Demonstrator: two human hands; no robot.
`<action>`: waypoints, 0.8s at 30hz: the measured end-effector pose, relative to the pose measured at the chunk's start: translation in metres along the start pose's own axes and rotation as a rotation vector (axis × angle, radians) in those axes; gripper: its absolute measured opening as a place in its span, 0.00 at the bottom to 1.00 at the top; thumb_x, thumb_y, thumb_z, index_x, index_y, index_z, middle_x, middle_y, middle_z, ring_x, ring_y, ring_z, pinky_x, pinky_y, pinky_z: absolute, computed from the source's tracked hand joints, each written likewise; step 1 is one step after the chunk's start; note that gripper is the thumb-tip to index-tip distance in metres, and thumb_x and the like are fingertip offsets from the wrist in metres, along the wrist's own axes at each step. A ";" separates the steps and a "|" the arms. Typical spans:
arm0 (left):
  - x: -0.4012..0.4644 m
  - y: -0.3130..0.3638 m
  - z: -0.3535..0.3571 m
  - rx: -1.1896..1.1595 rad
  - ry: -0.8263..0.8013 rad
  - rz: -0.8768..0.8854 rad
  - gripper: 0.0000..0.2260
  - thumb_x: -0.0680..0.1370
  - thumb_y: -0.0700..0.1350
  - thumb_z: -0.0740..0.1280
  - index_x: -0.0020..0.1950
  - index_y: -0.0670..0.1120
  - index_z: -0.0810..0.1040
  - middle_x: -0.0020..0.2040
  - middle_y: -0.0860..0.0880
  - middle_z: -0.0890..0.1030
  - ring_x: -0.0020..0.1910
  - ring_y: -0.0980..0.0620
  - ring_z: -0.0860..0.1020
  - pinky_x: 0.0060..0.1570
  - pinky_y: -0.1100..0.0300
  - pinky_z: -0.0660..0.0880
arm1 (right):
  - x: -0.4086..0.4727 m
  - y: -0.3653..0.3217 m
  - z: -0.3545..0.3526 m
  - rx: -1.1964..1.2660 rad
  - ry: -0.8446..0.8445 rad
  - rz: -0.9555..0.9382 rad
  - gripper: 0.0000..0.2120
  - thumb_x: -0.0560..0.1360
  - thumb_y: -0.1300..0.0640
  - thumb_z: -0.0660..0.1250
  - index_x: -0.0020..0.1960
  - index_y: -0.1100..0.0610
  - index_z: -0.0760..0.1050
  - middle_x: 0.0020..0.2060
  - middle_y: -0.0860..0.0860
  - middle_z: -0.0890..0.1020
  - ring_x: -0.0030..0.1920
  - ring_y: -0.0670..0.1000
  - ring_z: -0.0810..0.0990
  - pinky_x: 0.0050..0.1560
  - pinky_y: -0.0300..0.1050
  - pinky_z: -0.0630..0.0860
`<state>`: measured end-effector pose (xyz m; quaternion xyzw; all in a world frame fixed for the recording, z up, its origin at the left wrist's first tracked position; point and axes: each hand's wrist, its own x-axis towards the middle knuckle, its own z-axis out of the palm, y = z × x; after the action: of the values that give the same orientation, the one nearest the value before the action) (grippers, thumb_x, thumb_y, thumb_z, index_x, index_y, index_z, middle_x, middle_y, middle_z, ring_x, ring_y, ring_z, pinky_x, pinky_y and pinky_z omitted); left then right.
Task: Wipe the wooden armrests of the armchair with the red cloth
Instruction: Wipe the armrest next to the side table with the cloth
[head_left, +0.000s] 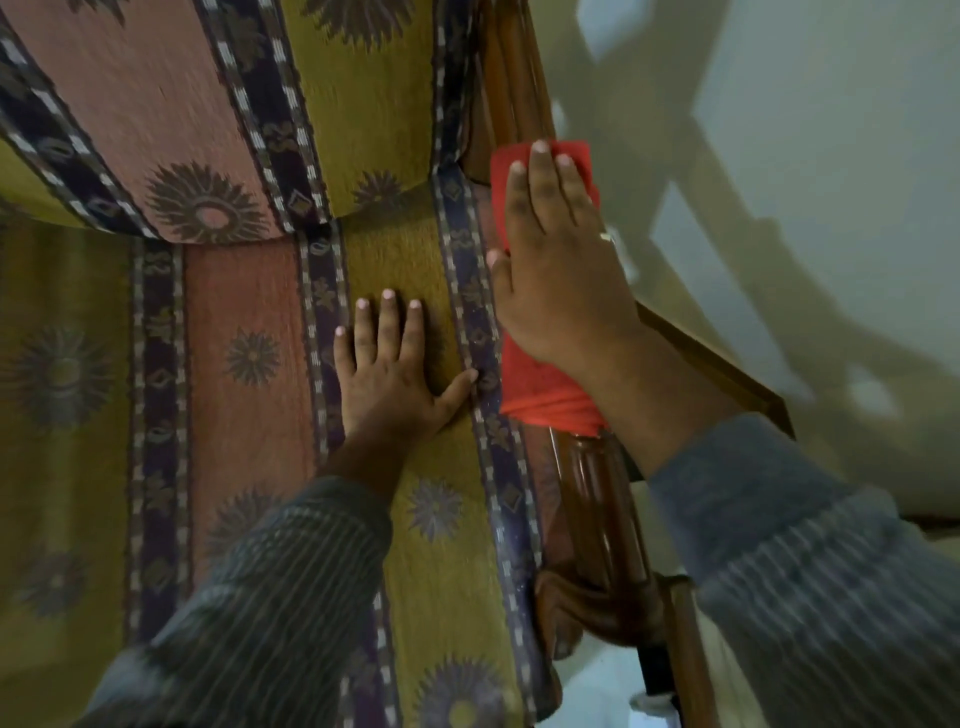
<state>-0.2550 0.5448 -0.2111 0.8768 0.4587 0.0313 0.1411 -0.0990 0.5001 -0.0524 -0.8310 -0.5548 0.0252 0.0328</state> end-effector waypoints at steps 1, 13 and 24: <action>-0.002 0.001 -0.001 0.001 -0.004 0.006 0.47 0.71 0.78 0.44 0.81 0.50 0.48 0.83 0.45 0.49 0.81 0.42 0.45 0.77 0.38 0.45 | -0.010 0.001 -0.001 0.008 0.000 0.001 0.32 0.82 0.49 0.52 0.79 0.62 0.44 0.79 0.60 0.46 0.79 0.60 0.45 0.78 0.58 0.52; -0.019 -0.002 0.000 0.032 0.007 0.026 0.46 0.72 0.78 0.48 0.81 0.51 0.48 0.82 0.44 0.50 0.81 0.41 0.47 0.78 0.38 0.48 | -0.188 0.000 0.015 0.120 -0.009 -0.019 0.30 0.83 0.46 0.44 0.80 0.59 0.43 0.80 0.57 0.45 0.80 0.59 0.45 0.73 0.63 0.63; -0.024 -0.002 -0.001 0.050 -0.016 0.027 0.47 0.71 0.77 0.47 0.82 0.50 0.47 0.83 0.44 0.47 0.81 0.41 0.45 0.78 0.39 0.45 | -0.033 -0.002 0.001 0.007 0.001 0.004 0.35 0.81 0.39 0.48 0.79 0.60 0.48 0.79 0.59 0.50 0.79 0.61 0.48 0.76 0.61 0.55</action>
<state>-0.2708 0.5262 -0.2089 0.8864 0.4462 0.0147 0.1222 -0.1137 0.4701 -0.0533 -0.8320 -0.5530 0.0269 0.0358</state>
